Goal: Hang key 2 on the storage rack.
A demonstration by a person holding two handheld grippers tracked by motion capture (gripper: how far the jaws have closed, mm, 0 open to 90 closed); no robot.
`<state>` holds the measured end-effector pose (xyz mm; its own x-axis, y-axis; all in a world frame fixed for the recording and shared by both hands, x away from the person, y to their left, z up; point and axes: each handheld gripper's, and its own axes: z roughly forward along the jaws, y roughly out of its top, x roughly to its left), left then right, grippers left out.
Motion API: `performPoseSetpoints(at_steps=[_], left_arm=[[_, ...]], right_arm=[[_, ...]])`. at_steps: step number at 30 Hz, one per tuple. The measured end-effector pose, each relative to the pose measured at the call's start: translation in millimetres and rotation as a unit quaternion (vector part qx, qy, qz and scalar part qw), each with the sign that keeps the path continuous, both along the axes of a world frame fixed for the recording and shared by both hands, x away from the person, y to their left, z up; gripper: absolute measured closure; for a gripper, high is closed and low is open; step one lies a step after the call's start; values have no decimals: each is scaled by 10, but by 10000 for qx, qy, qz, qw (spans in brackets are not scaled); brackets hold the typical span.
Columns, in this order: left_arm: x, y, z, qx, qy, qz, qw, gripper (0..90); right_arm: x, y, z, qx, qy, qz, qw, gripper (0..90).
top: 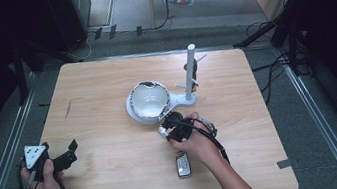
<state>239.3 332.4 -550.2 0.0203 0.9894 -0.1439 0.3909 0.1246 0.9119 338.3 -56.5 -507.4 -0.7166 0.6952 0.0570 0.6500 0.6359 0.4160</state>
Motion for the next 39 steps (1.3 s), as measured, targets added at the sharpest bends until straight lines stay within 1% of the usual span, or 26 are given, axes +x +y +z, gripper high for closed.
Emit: performPoseSetpoints(at_steps=[2, 3, 5, 7, 8, 10, 12, 14, 15, 16, 18, 21, 25, 28, 34, 39], left_arm=[[0, 0, 0, 8, 5, -2, 10000, 1], [0, -1, 0, 5, 3, -2, 10000, 1], [0, 1, 0, -1, 3, -1, 10000, 1], [0, 2, 0, -5, -2, -3, 10000, 1], [0, 1, 0, -5, 0, 1, 10000, 1], [0, 1, 0, -4, 0, 2, 10000, 1], [0, 2, 0, -4, 2, -1, 10000, 1], [0, 1, 0, -6, 2, 0, 10000, 1], [1, 2, -1, -8, -2, -5, 10000, 1], [0, 2, 0, -7, -2, -3, 10000, 1], [1, 2, -1, -8, -2, -2, 10000, 1], [0, 2, 0, -3, 5, -6, 10000, 1], [0, -1, 1, 13, 6, -5, 10000, 1], [0, -1, 1, 17, 8, -6, 10000, 1], [0, -2, 1, 30, 4, -9, 10000, 1], [0, -3, 1, 30, 3, -10, 10000, 1]], right_arm=[[18, -3, -15, 58, 83, 0, 9999, 696], [18, 3, -22, 50, 107, -18, 9999, 693], [18, 16, -43, -21, 84, 12, 10000, 708], [8, 35, -58, -97, 53, 21, 9999, 742], [3, 43, -65, -120, -2, 58, 9999, 752], [-18, 60, -60, -178, -117, 39, 9998, 759], [-48, 77, -51, -269, -183, -7, 9995, 763], [-70, 75, -48, -324, -295, 35, 9990, 767], [-81, 72, -44, -361, -347, 1, 9987, 769], [-86, 65, -40, -371, -348, -38, 9987, 770], [-83, 34, -28, -317, -260, -77, 9991, 772], [-88, -22, -4, -227, -283, -186, 9992, 774], [-107, -93, 42, -141, -420, -238, 9987, 775], [-121, -146, 85, -30, -491, -261, 9984, 775], [-150, -241, 164, 142, -699, -405, 9966, 775], [-174, -300, 214, 262, -891, -499, 9944, 775]])
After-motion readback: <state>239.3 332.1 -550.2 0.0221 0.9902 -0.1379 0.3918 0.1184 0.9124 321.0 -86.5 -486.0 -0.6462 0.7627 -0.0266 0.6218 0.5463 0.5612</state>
